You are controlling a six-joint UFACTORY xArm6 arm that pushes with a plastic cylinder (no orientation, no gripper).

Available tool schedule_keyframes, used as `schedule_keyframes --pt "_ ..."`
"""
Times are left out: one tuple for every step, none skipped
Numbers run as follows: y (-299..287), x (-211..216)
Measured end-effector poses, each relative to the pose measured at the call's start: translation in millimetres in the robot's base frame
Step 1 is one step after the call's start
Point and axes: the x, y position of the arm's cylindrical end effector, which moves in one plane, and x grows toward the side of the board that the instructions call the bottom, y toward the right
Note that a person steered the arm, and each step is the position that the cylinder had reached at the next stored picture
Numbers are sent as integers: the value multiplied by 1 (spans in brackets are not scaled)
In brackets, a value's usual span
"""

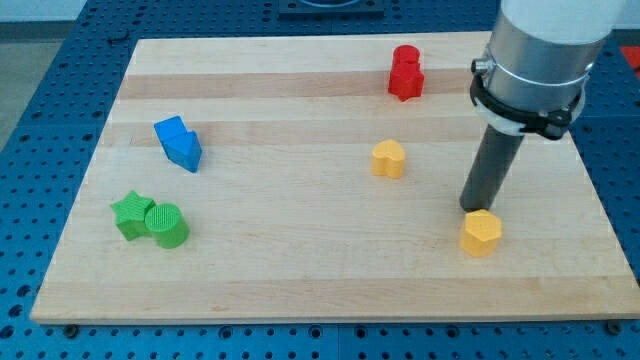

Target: Push the yellow heart towards the bottom center

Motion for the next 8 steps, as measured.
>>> schedule_keyframes --pt "0 16" --pt "0 22" --pt "1 14" --pt "2 -25" --pt "2 -62" --pt "-10 -94" --pt "-36 -104" --pt "-62 -101"
